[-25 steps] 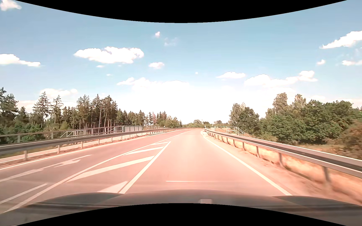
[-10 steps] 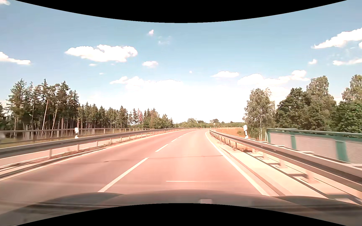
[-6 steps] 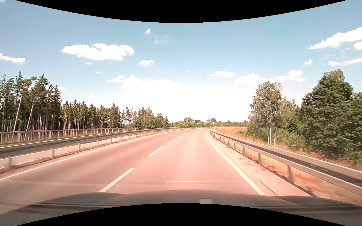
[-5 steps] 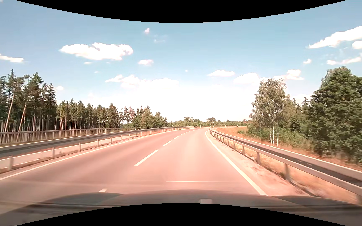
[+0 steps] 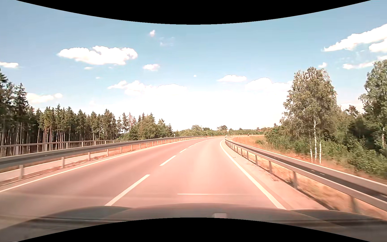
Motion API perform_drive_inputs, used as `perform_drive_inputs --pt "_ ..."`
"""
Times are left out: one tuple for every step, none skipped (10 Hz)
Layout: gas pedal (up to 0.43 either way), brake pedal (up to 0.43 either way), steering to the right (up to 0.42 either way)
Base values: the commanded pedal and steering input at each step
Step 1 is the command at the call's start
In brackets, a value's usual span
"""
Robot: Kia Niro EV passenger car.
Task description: Follow the waypoints while adhering to traffic rules and regulations
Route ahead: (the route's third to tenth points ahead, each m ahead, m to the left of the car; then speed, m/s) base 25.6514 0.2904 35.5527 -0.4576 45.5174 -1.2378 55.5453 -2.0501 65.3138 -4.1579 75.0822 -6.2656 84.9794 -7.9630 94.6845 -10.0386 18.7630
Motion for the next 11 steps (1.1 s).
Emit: perform_drive_inputs --pt "0.067 0.0 0.009" --pt "0.067 0.0 0.008" --pt "0.067 0.0 0.008" --pt "0.067 0.0 0.008" --pt "0.067 0.0 0.008" --pt "0.067 0.0 0.008" --pt "0.11 0.0 0.008" --pt "0.118 0.0 0.008" --pt "0.118 0.0 0.009" --pt "0.118 0.0 0.009" --pt "0.138 0.0 0.01"
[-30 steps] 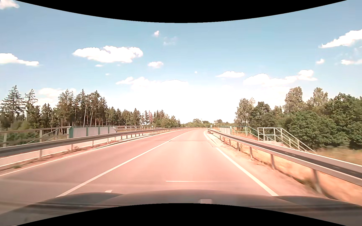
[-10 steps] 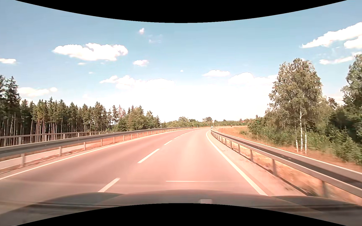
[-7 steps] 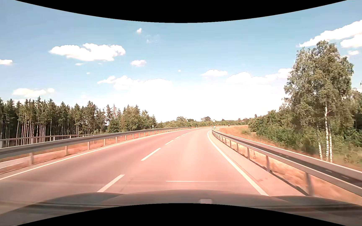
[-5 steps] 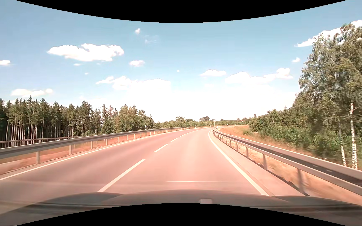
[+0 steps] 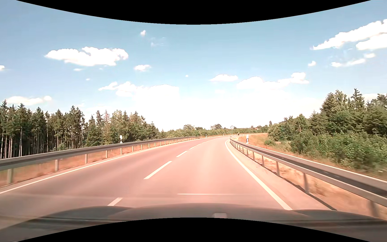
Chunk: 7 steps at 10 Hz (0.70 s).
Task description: Follow the waypoints while adhering to traffic rules and regulations
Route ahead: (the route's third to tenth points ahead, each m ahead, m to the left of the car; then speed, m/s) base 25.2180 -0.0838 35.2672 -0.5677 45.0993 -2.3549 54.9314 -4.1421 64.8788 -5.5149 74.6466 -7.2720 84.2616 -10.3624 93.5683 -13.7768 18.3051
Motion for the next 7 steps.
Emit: perform_drive_inputs --pt "0.15 0.0 0.012" --pt "0.15 0.0 0.015" --pt "0.157 0.0 0.016" --pt "0.157 0.0 0.017" --pt "0.157 0.0 0.017" --pt "0.157 0.0 0.017" --pt "0.157 0.0 0.017"
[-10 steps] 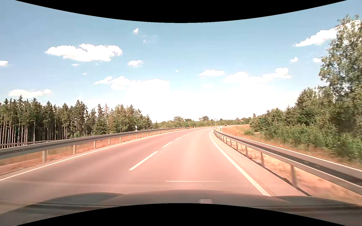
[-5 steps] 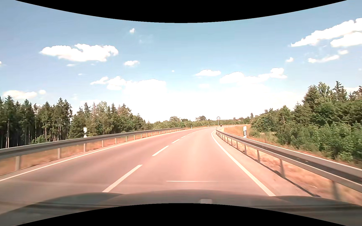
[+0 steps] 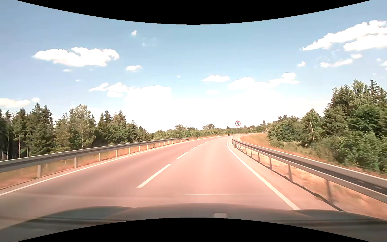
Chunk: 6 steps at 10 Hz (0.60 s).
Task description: Follow the waypoints while adhering to traffic rules and regulations
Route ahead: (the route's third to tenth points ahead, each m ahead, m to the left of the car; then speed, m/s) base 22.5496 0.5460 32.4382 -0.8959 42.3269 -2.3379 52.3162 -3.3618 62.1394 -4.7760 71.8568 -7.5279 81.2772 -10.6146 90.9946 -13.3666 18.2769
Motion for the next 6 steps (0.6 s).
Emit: perform_drive_inputs --pt "0.157 0.0 0.017" --pt "0.157 0.0 0.017" --pt "0.157 0.0 0.017" --pt "0.157 0.0 0.017" --pt "0.169 0.0 0.017" --pt "0.177 0.0 0.017"
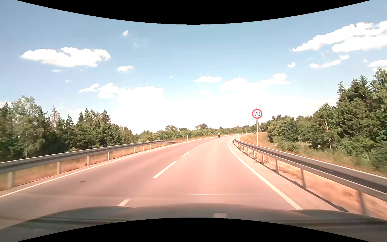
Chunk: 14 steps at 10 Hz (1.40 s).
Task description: Follow the waypoints while adhering to traffic rules and regulations
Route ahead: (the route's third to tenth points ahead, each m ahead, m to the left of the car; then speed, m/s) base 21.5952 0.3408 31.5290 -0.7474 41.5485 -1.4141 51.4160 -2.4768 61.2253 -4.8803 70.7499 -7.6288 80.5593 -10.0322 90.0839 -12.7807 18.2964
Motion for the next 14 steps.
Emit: perform_drive_inputs --pt "0.189 0.0 0.017" --pt "0.197 0.0 0.017" --pt "0.197 0.0 0.017" --pt "0.197 0.0 0.017" --pt "0.197 0.0 0.017" --pt "0.197 0.0 0.017" --pt "0.197 0.0 0.017" --pt "0.197 0.0 0.017" --pt "0.197 0.0 0.018" --pt "0.197 0.0 0.018" --pt "0.197 0.0 0.018" --pt "0.197 0.0 0.018" --pt "0.197 0.0 0.018" --pt "0.197 0.0 0.018"
